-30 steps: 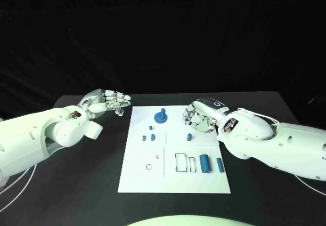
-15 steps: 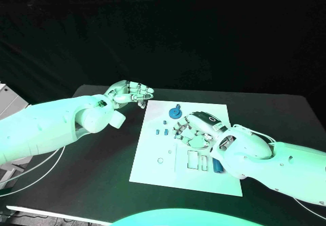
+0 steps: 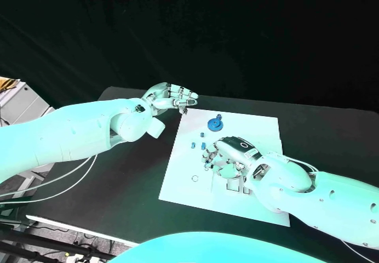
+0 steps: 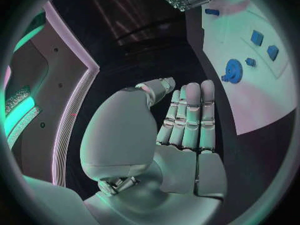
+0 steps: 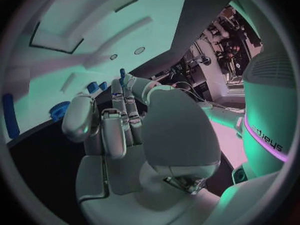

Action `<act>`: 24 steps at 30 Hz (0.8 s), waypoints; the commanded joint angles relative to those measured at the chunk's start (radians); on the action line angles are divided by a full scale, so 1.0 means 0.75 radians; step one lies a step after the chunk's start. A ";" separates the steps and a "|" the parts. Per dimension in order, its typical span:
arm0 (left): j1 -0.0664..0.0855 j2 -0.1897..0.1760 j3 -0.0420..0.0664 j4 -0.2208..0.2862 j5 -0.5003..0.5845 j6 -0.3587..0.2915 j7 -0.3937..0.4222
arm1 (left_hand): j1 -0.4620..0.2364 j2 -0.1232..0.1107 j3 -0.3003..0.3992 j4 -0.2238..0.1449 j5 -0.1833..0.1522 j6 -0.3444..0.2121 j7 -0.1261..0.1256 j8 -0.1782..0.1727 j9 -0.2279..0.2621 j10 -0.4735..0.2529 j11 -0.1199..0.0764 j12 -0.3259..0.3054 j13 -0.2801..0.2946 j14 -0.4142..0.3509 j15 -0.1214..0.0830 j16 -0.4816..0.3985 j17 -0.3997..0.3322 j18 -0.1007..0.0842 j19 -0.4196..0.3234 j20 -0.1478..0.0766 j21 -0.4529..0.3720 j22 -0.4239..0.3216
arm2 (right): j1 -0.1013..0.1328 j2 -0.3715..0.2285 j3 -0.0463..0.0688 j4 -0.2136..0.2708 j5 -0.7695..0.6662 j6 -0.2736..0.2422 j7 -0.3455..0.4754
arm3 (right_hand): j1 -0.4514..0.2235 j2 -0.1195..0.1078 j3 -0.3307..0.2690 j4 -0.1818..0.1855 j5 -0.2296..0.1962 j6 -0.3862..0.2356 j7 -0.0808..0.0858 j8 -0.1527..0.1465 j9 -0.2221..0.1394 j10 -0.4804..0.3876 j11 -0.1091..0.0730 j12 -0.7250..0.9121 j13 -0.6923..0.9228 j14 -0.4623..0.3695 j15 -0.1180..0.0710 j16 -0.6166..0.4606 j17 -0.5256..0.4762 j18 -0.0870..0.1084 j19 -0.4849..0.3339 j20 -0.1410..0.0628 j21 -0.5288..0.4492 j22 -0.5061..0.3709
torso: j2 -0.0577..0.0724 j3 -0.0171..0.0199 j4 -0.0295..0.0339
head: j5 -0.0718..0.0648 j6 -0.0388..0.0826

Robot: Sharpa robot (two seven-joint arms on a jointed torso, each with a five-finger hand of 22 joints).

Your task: Assemble the parts on the task board

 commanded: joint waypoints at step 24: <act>0.002 0.010 0.001 -0.001 0.011 0.007 0.017 | -0.019 0.007 -0.017 0.013 0.001 -0.010 0.004 0.007 -0.002 -0.017 0.002 0.012 0.003 -0.012 0.004 0.003 0.000 0.007 -0.011 0.004 -0.014 -0.006 | -0.014 0.029 -0.011 -0.055 -0.113 0.080 -0.067 | -0.001 0.013 -0.001 -0.013 0.002 0.001 0.008 0.008 0.005 0.037 -0.031 0.005 0.002 0.079 -0.006 0.004 -0.001 -0.013 0.001 0.001 -0.003 0.001 | 0.000 0.0010 0.0004 | 0.026 -0.025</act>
